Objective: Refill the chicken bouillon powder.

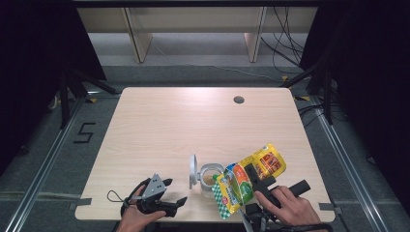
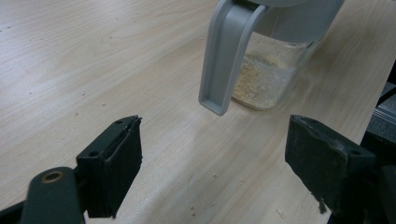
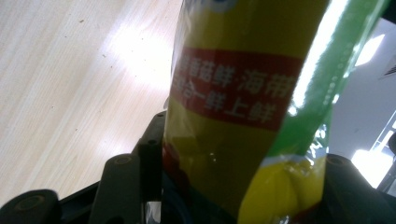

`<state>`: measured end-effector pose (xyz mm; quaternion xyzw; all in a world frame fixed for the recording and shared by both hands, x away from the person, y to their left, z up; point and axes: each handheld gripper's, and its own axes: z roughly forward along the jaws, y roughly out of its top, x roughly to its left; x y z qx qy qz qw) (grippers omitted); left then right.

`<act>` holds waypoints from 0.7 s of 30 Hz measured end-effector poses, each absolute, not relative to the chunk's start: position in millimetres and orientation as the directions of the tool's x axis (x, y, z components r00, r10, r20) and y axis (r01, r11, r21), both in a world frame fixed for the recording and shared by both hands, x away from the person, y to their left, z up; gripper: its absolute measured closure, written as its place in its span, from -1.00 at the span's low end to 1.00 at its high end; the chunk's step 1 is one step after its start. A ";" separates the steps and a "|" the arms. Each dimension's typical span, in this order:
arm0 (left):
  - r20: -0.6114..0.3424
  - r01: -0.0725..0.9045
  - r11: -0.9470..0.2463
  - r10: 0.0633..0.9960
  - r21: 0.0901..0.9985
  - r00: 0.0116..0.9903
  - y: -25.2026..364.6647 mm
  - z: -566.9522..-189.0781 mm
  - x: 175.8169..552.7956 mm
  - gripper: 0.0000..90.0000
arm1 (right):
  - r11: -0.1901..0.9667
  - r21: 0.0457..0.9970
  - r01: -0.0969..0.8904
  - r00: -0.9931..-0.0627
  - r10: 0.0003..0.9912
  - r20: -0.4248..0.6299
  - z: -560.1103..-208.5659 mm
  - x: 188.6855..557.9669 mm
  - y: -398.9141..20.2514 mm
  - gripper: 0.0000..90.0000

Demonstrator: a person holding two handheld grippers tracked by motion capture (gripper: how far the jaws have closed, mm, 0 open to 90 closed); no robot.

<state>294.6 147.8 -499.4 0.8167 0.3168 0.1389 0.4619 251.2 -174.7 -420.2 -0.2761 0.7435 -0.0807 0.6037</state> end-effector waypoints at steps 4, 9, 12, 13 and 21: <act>-0.064 0.390 -0.380 0.642 0.839 0.764 148.3 -499.1 294.9 -0.59 | 0.830 -0.460 -0.315 -0.117 -0.515 -0.849 -419.3 250.3 -174.2 0.09; -0.057 0.385 -0.382 0.643 0.840 0.764 148.2 -499.3 295.1 -0.59 | 0.829 -0.464 -0.313 -0.112 -0.517 -0.848 -419.5 250.3 -174.1 0.09; -0.058 0.385 -0.382 0.642 0.840 0.764 148.2 -499.3 295.1 -0.59 | 0.827 -0.466 -0.314 -0.110 -0.519 -0.848 -419.7 250.3 -173.8 0.09; -0.062 0.387 -0.381 0.641 0.839 0.765 148.2 -499.2 295.1 -0.59 | 0.834 -0.456 -0.311 -0.110 -0.508 -0.854 -420.6 249.9 -173.9 0.09; -0.065 0.389 -0.377 0.643 0.841 0.763 147.2 -500.3 295.0 -0.59 | 0.822 -0.476 -0.313 -0.110 -0.529 -0.842 -419.8 249.8 -173.0 0.09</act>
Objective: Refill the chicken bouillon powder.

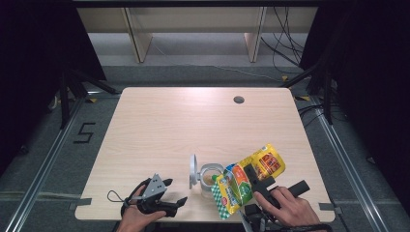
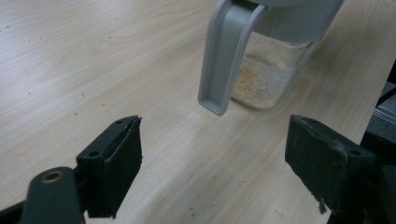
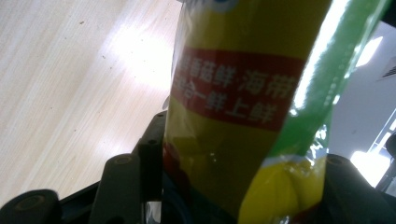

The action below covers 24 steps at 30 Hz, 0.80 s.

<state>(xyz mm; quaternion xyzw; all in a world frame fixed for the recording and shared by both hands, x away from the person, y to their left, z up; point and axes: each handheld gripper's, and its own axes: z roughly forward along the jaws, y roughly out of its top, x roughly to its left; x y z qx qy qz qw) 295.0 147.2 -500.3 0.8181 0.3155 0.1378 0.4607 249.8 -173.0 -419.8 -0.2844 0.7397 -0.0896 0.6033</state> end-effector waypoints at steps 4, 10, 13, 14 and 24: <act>-0.062 0.389 -0.379 0.644 0.840 0.762 147.3 -500.1 295.3 -0.59 | 0.844 -0.445 -0.300 -0.122 -0.496 -0.860 -421.3 248.5 -173.9 0.09; -0.086 0.412 -0.359 0.658 0.837 0.748 147.1 -501.1 294.7 -0.59 | 0.827 -0.473 -0.303 -0.117 -0.525 -0.843 -419.3 251.7 -175.0 0.09; -0.091 0.413 -0.358 0.654 0.837 0.751 146.2 -501.3 294.4 -0.59 | 0.837 -0.456 -0.302 -0.127 -0.509 -0.851 -420.2 251.7 -175.8 0.09; -0.093 0.412 -0.355 0.653 0.839 0.752 146.0 -501.7 294.6 -0.59 | 0.837 -0.456 -0.301 -0.126 -0.509 -0.851 -420.1 251.8 -175.8 0.09; -0.100 0.410 -0.336 0.658 0.848 0.746 145.9 -500.6 294.1 -0.59 | 0.858 -0.427 -0.286 -0.143 -0.479 -0.866 -421.9 251.7 -176.7 0.10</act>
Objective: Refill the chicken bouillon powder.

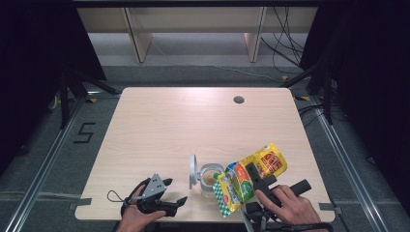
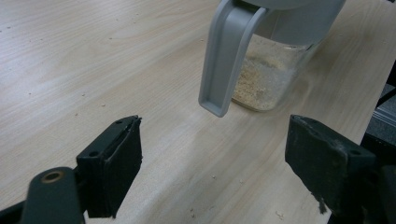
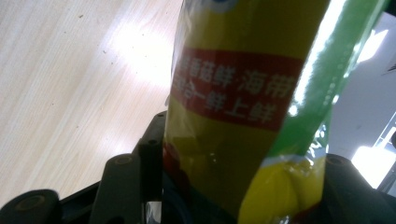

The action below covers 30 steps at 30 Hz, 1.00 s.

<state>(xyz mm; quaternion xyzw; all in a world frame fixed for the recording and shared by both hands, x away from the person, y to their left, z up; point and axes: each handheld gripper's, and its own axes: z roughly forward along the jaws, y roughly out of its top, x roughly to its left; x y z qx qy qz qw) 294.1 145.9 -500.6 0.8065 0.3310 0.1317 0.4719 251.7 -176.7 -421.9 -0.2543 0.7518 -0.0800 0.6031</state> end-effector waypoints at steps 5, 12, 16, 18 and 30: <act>-0.093 0.405 -0.349 0.651 0.845 0.754 146.0 -500.9 294.6 -0.59 | 0.856 -0.426 -0.293 -0.143 -0.479 -0.866 -422.2 252.3 -175.6 0.10; -0.101 0.411 -0.337 0.658 0.847 0.747 145.9 -500.7 294.2 -0.59 | 0.862 -0.419 -0.284 -0.154 -0.473 -0.868 -422.2 252.9 -177.1 0.10; -0.100 0.410 -0.338 0.657 0.847 0.747 146.1 -500.3 294.4 -0.59 | 0.865 -0.410 -0.289 -0.150 -0.464 -0.873 -421.7 253.7 -177.0 0.10; -0.093 0.407 -0.347 0.654 0.845 0.750 147.0 -500.4 294.9 -0.59 | 0.862 -0.417 -0.287 -0.148 -0.470 -0.870 -421.2 253.9 -176.9 0.10; -0.102 0.410 -0.331 0.660 0.850 0.745 145.4 -501.3 294.4 -0.60 | 0.859 -0.426 -0.284 -0.152 -0.479 -0.865 -420.3 253.8 -174.3 0.10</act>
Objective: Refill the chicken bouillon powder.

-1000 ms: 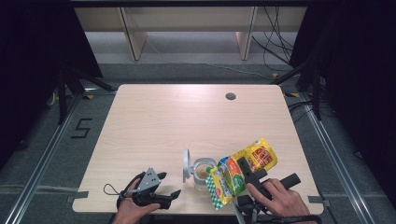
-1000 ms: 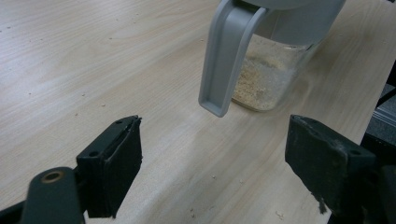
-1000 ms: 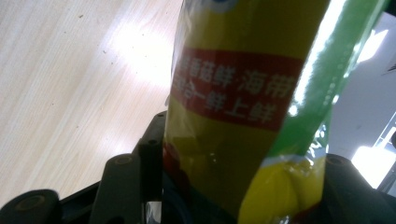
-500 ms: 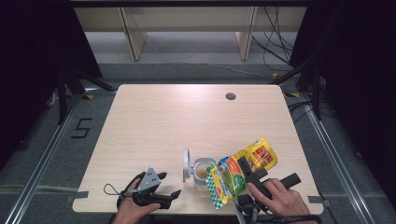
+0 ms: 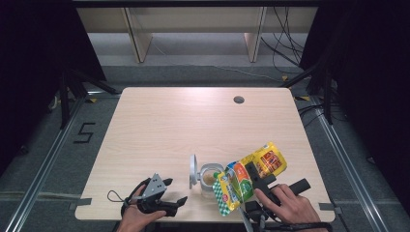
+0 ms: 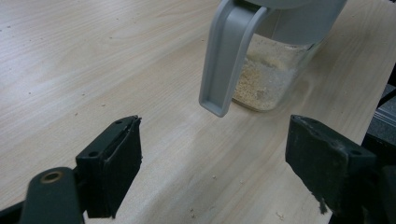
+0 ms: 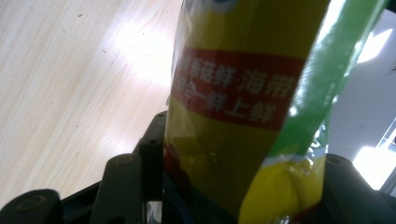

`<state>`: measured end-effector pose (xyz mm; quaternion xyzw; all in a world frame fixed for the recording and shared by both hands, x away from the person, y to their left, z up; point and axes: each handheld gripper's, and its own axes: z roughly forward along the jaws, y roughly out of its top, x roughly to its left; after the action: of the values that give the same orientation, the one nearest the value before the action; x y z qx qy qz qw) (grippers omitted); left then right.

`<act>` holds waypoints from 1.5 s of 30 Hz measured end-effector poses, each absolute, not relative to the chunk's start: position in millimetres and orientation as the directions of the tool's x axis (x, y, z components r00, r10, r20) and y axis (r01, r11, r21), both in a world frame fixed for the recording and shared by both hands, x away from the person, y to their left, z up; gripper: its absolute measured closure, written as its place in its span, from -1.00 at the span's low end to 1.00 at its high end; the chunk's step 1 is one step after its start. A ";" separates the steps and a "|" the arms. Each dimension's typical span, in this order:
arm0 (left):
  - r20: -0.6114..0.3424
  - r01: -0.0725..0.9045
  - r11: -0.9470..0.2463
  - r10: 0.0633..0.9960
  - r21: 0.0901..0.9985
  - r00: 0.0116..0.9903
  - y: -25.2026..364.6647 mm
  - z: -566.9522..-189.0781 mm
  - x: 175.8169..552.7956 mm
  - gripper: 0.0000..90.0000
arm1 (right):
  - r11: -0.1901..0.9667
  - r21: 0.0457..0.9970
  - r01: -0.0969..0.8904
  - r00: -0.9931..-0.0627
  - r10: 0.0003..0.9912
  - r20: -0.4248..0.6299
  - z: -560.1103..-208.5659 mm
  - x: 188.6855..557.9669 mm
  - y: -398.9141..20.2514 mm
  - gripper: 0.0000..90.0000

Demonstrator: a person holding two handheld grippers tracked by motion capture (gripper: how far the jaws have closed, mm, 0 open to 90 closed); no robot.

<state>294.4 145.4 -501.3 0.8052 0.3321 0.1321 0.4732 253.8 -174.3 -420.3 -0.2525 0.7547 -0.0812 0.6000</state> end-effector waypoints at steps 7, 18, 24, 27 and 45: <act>-0.078 0.408 -0.359 0.664 0.839 0.744 148.3 -498.7 294.5 -0.60 | 0.865 -0.419 -0.276 -0.155 -0.470 -0.869 -419.3 253.6 -175.8 0.10; -0.092 0.410 -0.339 0.665 0.847 0.741 147.2 -498.8 294.5 -0.60 | 0.848 -0.446 -0.288 -0.148 -0.499 -0.854 -419.3 253.8 -174.0 0.10; -0.065 0.387 -0.360 0.656 0.849 0.752 147.8 -498.8 295.3 -0.60 | 0.833 -0.467 -0.296 -0.133 -0.521 -0.843 -418.1 253.7 -174.1 0.11; -0.058 0.383 -0.366 0.654 0.848 0.754 148.3 -498.7 295.4 -0.60 | 0.834 -0.467 -0.294 -0.135 -0.520 -0.843 -418.4 253.1 -174.0 0.11; -0.093 0.401 -0.336 0.657 0.852 0.748 147.6 -498.7 294.5 -0.60 | 0.834 -0.464 -0.298 -0.120 -0.515 -0.849 -416.6 252.4 -174.0 0.11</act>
<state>294.5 147.6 -498.7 0.8060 0.3283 0.1354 0.4736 252.4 -174.0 -416.6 -0.2736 0.7431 -0.0895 0.6041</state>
